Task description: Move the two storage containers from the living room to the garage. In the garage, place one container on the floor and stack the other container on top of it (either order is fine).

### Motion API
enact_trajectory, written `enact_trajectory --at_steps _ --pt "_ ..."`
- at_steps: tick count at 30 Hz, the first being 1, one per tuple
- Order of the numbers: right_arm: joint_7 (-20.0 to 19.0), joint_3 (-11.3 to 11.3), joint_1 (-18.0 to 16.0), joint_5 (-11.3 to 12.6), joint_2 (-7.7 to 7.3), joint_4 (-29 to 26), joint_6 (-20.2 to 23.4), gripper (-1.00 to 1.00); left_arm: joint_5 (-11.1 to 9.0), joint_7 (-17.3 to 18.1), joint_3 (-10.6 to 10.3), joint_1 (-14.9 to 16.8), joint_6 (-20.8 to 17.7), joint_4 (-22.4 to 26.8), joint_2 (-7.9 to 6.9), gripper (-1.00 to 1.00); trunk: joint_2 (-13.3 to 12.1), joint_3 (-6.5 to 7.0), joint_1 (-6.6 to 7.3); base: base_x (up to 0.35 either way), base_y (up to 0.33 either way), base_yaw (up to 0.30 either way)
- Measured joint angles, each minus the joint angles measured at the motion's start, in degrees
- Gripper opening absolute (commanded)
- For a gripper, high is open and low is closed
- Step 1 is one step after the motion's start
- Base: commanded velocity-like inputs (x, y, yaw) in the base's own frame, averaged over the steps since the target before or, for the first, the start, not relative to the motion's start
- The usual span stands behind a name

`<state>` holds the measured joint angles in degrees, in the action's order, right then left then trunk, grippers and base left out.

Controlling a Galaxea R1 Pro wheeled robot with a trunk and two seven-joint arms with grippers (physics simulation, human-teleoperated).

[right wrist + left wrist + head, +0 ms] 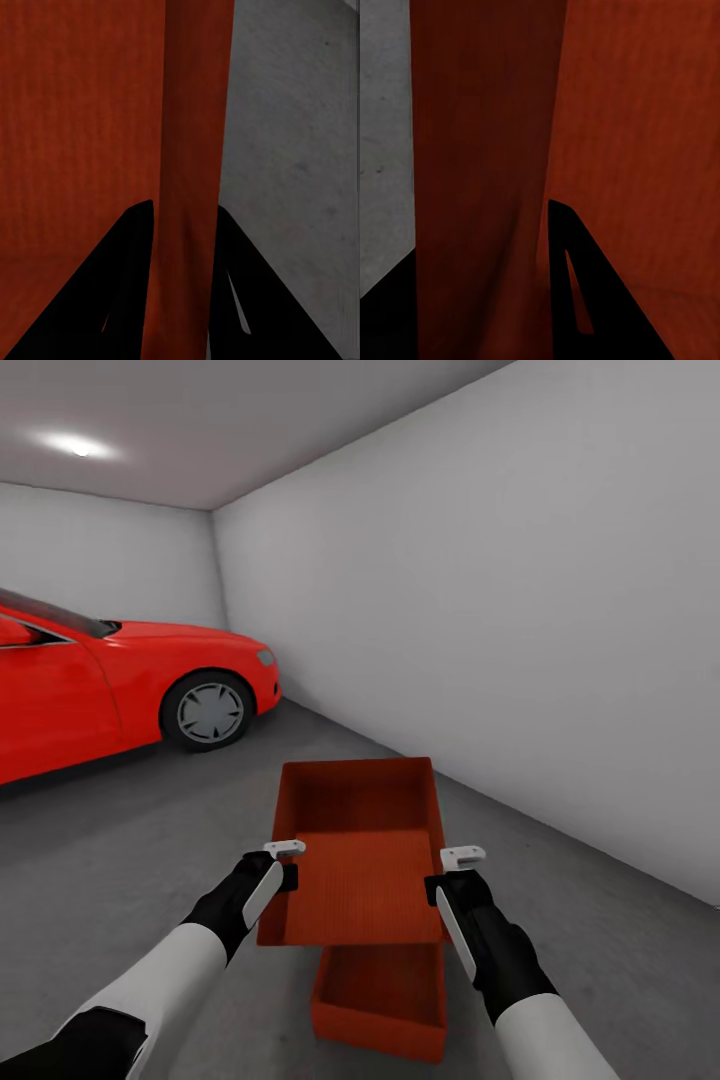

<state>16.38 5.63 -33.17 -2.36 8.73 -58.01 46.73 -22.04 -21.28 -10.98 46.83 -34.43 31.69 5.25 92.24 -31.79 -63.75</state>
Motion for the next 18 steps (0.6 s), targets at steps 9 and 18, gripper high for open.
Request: enact_trajectory --at_steps 9,18 --pt "0.0 0.07 0.0 0.05 -0.08 -0.01 -0.01 -1.0 0.01 0.01 0.02 0.0 0.12 -0.07 0.05 -1.0 3.61 -1.83 -1.98 0.0 0.0 -0.266" --pt "0.0 0.06 0.0 0.05 -0.08 -0.01 -0.02 -1.0 0.03 0.01 0.03 0.0 0.12 -0.07 0.05 -1.0 7.22 -3.51 -3.95 0.0 0.0 -0.172"
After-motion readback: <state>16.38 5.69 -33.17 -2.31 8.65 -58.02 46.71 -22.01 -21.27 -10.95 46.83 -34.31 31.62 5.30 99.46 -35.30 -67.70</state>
